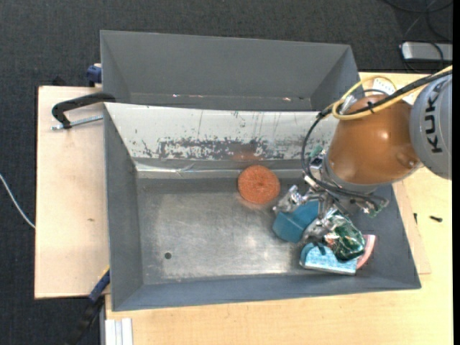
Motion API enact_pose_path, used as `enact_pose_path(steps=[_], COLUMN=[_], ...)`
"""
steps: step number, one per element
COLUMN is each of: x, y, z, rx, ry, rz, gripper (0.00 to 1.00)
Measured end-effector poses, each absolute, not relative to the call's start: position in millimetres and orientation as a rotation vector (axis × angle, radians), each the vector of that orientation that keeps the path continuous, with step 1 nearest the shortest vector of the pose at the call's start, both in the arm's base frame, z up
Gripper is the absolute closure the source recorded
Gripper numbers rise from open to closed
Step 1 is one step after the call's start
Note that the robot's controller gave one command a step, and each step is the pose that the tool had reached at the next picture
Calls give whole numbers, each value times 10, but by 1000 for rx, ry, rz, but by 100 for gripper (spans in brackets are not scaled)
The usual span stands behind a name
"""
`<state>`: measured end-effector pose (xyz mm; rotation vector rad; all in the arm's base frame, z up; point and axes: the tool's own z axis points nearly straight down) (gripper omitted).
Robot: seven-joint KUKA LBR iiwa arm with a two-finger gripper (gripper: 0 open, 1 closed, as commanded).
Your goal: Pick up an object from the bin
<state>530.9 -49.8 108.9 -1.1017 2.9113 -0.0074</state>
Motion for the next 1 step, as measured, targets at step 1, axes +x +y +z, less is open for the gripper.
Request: enact_pose_path(steps=[1], x=[5166], y=[-419], z=[927], rx=[-1184], ry=[2881], rz=[-3], gripper=[100])
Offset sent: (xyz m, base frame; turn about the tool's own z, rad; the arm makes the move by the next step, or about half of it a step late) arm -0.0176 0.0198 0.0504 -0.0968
